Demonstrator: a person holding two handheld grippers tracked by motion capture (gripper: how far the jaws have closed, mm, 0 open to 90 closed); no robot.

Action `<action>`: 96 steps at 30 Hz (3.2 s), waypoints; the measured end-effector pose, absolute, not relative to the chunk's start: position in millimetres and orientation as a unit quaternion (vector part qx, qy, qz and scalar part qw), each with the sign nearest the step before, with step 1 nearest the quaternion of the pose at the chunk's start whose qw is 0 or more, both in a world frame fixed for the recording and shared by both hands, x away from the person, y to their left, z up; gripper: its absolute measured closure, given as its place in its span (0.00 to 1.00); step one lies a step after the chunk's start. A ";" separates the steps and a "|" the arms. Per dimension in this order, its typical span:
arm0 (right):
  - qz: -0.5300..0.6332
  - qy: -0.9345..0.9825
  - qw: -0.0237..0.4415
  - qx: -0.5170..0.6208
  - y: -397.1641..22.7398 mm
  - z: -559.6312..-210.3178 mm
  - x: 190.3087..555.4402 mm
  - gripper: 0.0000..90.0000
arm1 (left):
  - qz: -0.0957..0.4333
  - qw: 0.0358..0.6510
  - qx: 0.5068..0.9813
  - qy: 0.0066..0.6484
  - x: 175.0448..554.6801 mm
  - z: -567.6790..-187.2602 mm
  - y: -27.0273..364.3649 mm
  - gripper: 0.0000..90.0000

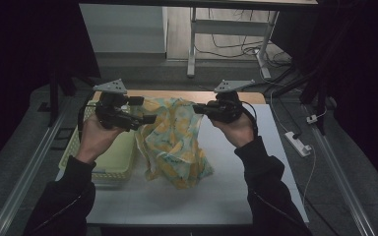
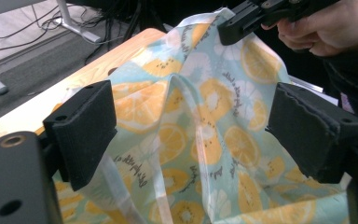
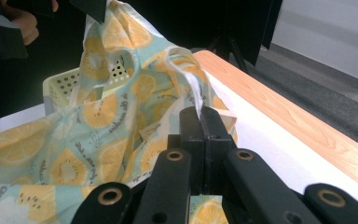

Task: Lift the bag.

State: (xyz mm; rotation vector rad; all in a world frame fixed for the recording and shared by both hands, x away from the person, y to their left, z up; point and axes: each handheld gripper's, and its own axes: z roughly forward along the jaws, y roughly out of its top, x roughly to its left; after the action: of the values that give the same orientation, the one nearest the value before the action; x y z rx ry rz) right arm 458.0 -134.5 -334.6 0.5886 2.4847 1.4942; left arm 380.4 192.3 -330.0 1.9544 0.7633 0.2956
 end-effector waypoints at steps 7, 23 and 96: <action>0.499 0.839 0.088 0.197 -137.2 -339.2 455.2 0.99 | 0.132 0.492 0.801 0.316 367.0 -332.2 205.4 0.13; 0.498 0.836 0.077 0.216 -149.7 -353.8 453.8 0.87 | 0.120 0.472 0.805 0.338 350.3 -369.0 219.4 0.05; 0.392 0.825 0.149 0.379 -307.0 -497.0 313.6 0.00 | 0.123 0.398 0.762 0.496 203.8 -520.4 279.8 0.00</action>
State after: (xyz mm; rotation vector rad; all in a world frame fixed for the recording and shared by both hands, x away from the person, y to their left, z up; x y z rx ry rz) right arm 313.6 -307.0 -497.0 1.0892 2.3722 1.1262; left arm 203.8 279.8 -520.4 1.9290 1.2565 0.3124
